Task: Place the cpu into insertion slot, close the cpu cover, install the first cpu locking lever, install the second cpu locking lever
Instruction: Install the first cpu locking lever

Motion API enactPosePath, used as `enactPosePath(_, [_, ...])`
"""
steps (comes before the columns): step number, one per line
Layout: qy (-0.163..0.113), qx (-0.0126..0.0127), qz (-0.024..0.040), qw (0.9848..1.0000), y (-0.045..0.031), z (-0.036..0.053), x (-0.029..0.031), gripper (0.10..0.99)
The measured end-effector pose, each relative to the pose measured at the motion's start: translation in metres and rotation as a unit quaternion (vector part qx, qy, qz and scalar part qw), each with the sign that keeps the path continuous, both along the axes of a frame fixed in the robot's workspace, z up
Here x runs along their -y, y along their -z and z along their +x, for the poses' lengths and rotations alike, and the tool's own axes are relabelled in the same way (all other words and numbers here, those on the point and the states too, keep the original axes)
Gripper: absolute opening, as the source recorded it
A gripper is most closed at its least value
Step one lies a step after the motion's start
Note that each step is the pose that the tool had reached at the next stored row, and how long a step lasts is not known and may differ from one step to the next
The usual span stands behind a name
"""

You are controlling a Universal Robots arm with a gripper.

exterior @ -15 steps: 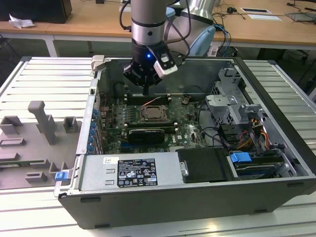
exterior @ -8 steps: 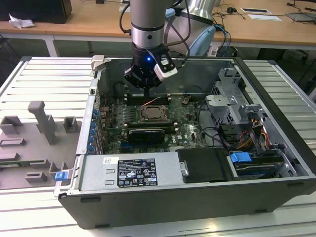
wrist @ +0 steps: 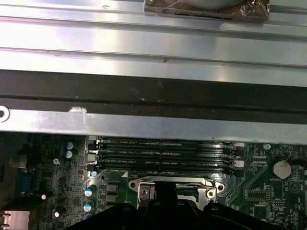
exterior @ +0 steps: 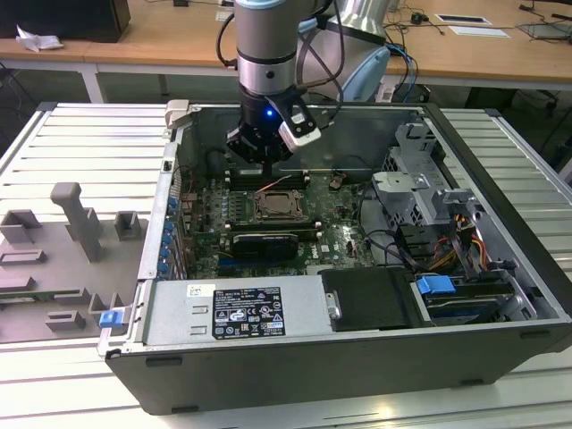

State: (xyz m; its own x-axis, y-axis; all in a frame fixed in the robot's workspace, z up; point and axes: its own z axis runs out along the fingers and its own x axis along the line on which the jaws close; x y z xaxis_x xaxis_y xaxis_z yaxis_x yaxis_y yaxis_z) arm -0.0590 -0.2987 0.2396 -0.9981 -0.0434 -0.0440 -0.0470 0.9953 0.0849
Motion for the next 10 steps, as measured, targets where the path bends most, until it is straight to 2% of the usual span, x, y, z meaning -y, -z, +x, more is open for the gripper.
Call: enactPosePath(10, [0.000,-0.0001,0.0001,1.0000,0.0017,0.0049,0.0000,0.106])
